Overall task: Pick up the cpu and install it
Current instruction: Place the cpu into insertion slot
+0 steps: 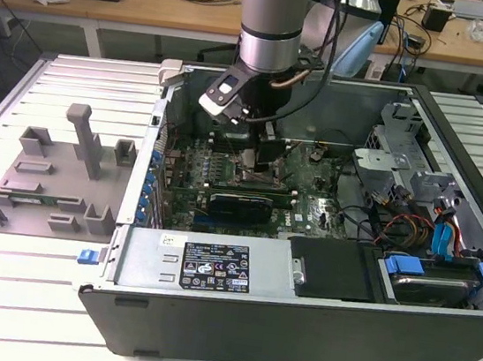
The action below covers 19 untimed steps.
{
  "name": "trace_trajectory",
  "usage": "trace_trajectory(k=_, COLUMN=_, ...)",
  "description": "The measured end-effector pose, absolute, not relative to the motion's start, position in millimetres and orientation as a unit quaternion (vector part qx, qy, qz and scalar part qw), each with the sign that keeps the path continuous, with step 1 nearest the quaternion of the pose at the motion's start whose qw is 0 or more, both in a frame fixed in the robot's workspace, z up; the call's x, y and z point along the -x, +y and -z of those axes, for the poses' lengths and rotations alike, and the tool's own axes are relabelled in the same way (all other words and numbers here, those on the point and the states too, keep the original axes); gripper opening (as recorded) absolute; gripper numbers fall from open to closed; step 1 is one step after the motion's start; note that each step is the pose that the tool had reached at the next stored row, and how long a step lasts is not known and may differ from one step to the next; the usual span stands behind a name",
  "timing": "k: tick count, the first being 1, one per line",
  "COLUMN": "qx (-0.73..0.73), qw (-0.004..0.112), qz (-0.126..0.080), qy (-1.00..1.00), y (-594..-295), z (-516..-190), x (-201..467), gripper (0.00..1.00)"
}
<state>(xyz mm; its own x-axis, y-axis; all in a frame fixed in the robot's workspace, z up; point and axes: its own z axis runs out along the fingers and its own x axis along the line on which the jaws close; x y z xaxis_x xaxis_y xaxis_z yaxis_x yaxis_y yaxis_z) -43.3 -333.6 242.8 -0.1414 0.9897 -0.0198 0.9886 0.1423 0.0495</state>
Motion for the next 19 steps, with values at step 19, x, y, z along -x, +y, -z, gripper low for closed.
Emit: trace_trajectory(k=19, qx=-0.694, qw=0.02, qz=0.003, qy=0.719, y=-320.8, z=-220.5, x=32.7, gripper=0.55)
